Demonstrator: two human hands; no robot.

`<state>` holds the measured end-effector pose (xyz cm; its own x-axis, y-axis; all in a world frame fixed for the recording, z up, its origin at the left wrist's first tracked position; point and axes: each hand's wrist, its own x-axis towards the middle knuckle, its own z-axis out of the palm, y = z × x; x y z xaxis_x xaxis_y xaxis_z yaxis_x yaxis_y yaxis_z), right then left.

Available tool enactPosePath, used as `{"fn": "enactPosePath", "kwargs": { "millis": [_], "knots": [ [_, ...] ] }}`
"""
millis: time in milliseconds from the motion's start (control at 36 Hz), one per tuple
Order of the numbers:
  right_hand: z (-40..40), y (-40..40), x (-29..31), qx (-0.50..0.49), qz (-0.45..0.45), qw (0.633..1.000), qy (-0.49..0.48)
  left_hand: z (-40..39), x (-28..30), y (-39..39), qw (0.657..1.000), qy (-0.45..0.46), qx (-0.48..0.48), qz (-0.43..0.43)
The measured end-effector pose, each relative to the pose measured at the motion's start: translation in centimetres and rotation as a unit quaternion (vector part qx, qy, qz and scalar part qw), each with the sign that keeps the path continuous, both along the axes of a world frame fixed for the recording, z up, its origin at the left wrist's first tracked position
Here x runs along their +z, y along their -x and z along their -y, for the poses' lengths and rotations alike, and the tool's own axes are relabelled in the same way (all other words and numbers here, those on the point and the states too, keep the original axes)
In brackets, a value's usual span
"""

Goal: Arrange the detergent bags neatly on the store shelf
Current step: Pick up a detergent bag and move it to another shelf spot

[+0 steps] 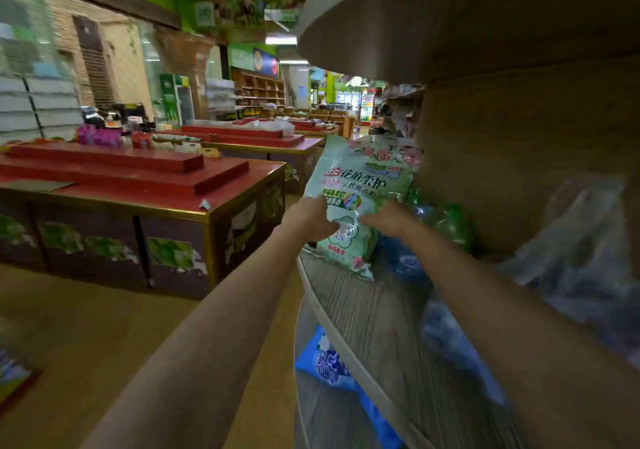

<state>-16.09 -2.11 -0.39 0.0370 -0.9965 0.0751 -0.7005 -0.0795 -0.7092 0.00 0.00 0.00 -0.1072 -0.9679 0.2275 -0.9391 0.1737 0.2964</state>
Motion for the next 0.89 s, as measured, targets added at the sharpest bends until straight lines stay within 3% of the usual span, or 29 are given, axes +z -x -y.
{"fn": "enactPosePath", "kwargs": {
  "millis": [250, 500, 722, 889],
  "knots": [
    [2.4, -2.3, -3.1, -0.058, 0.164, 0.984, -0.033, 2.0, -0.7, -3.2, 1.0, -0.006, 0.002, -0.028],
    [6.1, -1.6, -5.2, -0.085, 0.27, 0.958, -0.05, 3.6, -1.6, -3.6, 0.999, -0.019, -0.01, -0.036],
    [6.8, -3.5, -5.2, -0.172, 0.252, 0.952, -0.021, 4.2, -1.5, -5.1, 1.0, -0.014, -0.009, -0.009],
    [6.6, -6.3, -3.7, -0.156, 0.22, 0.963, 0.002, 4.2, -1.5, -8.8, 0.999, -0.026, 0.028, 0.002]
  ]
}}
